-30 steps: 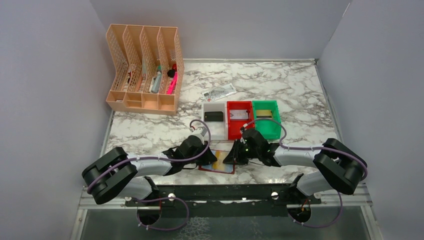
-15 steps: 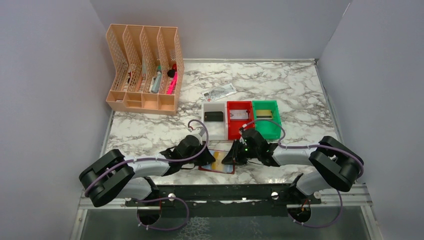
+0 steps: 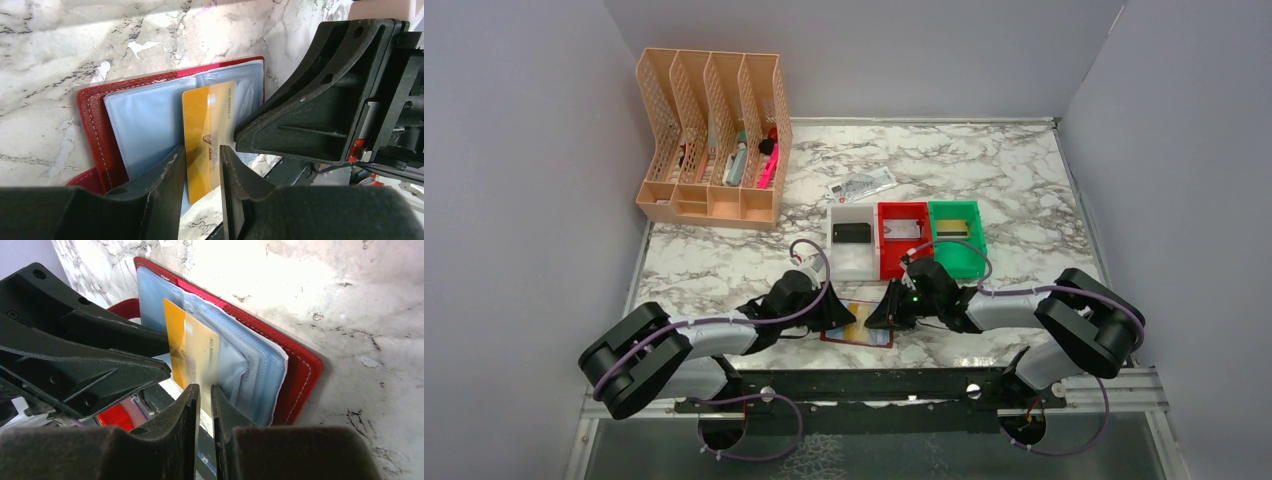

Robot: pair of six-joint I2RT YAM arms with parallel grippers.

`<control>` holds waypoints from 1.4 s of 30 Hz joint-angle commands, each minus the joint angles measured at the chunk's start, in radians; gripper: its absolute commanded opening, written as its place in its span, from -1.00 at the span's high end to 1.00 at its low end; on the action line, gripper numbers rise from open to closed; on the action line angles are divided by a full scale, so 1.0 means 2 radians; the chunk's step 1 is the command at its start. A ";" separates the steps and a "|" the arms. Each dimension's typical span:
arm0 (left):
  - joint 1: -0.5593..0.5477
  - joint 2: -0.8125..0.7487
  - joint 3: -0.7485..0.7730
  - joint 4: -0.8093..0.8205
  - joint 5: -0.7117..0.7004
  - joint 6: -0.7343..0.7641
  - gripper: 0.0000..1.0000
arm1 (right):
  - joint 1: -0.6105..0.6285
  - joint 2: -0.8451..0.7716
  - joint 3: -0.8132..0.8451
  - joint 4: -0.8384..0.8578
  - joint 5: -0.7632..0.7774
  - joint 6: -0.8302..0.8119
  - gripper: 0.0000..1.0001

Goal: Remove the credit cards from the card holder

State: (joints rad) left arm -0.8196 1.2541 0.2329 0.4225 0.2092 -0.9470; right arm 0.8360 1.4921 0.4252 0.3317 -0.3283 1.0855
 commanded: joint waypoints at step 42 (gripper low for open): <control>0.006 -0.052 -0.017 -0.027 0.020 0.000 0.89 | 0.005 0.025 -0.017 -0.066 0.050 -0.011 0.60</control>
State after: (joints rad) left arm -0.8112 1.1614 0.1978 0.3729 0.2684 -0.9749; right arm 0.8379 1.5063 0.4232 0.3565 -0.3309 1.0996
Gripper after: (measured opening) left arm 0.070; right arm 0.201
